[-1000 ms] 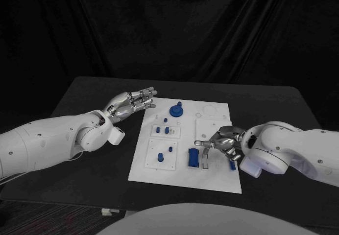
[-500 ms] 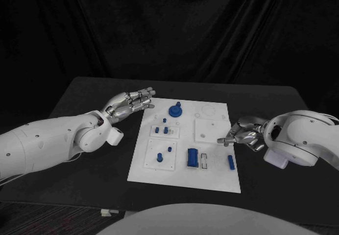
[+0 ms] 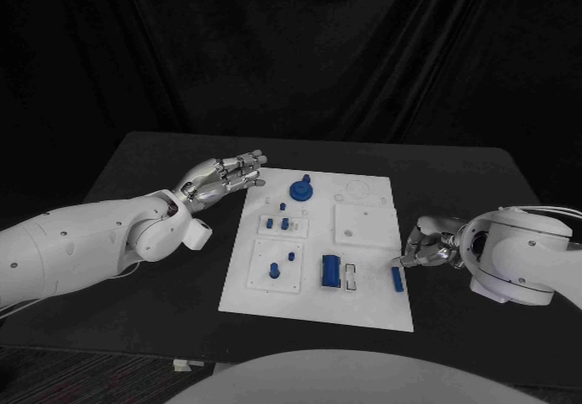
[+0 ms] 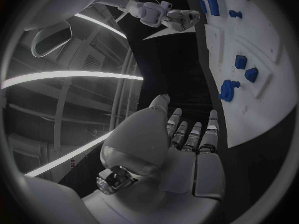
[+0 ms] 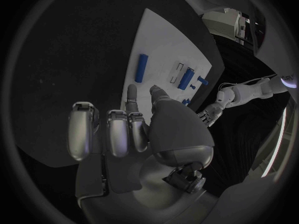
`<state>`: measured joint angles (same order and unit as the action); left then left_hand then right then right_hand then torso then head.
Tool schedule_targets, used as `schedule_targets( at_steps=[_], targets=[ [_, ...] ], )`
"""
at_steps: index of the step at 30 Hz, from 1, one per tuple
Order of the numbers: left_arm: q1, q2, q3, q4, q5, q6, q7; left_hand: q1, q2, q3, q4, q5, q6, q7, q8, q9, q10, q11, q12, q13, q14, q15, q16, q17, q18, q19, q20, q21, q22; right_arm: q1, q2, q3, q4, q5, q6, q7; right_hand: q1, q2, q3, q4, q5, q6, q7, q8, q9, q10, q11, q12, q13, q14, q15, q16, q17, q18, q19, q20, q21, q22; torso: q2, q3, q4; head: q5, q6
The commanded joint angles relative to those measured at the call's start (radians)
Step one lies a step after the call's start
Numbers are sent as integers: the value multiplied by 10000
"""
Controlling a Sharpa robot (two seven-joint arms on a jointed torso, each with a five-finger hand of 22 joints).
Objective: Assemble the parts on the task board
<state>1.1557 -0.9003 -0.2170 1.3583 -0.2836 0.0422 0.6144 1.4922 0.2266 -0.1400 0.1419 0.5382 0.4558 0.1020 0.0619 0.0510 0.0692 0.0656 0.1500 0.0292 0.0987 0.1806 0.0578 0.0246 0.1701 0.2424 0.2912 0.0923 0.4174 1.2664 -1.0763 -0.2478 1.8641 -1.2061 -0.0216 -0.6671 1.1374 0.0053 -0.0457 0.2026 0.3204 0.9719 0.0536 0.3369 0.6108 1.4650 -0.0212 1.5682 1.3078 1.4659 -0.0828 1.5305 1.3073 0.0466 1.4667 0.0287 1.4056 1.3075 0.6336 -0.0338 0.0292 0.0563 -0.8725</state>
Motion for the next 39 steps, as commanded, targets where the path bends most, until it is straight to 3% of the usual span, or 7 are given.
schedule_targets(
  at_steps=[1,10,23,28,32,36,39],
  targets=[
    [-14,-2,9,36,69,38,141,55,51,54,-23,34,59,-6,32,9,-6,69,69,13,28,14,47,8,-70,57,6,30,-6,-95,6,1,44,-1229,261,-443,67,53,-77,9,-125,113,-8,76,-29,1058,52,26,2630,875,-58,-50,1730,-71,316,-25,31,2117,11,14,-6,-8,-1],
    [-15,-4,9,33,69,58,128,59,52,72,-41,48,66,1,34,9,1,77,78,14,32,13,50,9,-69,65,5,32,-11,-352,68,0,40,-1516,249,-443,84,56,-112,16,-240,171,-26,96,-50,1058,38,26,2630,868,-81,-69,1690,-70,315,-48,28,2116,9,12,36,-50,-1],
    [-18,-18,9,37,69,94,110,62,53,85,-53,56,72,6,35,9,4,82,84,15,30,11,49,8,-69,65,4,31,-21,-677,304,0,-16,-1556,180,-349,214,77,-121,-40,-377,232,-53,116,-81,1058,16,26,2630,864,-113,-79,1670,-71,314,-79,28,2115,1,2,12,-43,-1],
    [-21,-4,9,25,69,116,104,66,56,102,-68,66,80,13,36,10,5,91,84,14,26,10,48,7,-70,70,4,32,-26,-813,436,1,-93,-1558,274,-325,985,151,142,-496,-715,301,-141,160,-133,1058,-64,26,2630,861,-187,-89,1645,-67,303,-151,9,2109,8,11,8,-75,-1],
    [-24,7,9,15,69,128,100,66,56,102,-68,66,80,13,36,10,5,91,84,14,26,10,48,7,-70,70,4,32,-26,-918,539,1,-192,-1558,413,-306,1388,122,367,-782,-408,303,-172,161,-173,1058,-93,26,2630,859,-216,-92,1636,-64,294,-183,-8,2104,-4,12,18,-93,-1],
    [-26,6,9,11,69,136,97,66,56,102,-68,66,80,13,36,10,5,91,84,14,26,10,48,7,-70,70,4,32,-26,-998,619,1,-265,-1558,459,-269,1754,59,628,-1079,374,282,-189,128,-240,1058,-111,26,2630,849,-236,-115,1592,-57,278,-206,-41,2094,-14,9,15,-76,-1],
    [-29,5,9,8,69,144,97,66,56,102,-68,66,80,13,36,10,5,91,84,14,26,10,48,7,-70,70,4,32,-26,-1057,682,2,-302,-1573,402,-205,2179,-16,1017,-1480,1363,291,-197,105,-307,1058,-120,26,2630,845,-253,-122,1581,-54,268,-226,-60,2089,-11,5,15,-70,-1]
  ],
)
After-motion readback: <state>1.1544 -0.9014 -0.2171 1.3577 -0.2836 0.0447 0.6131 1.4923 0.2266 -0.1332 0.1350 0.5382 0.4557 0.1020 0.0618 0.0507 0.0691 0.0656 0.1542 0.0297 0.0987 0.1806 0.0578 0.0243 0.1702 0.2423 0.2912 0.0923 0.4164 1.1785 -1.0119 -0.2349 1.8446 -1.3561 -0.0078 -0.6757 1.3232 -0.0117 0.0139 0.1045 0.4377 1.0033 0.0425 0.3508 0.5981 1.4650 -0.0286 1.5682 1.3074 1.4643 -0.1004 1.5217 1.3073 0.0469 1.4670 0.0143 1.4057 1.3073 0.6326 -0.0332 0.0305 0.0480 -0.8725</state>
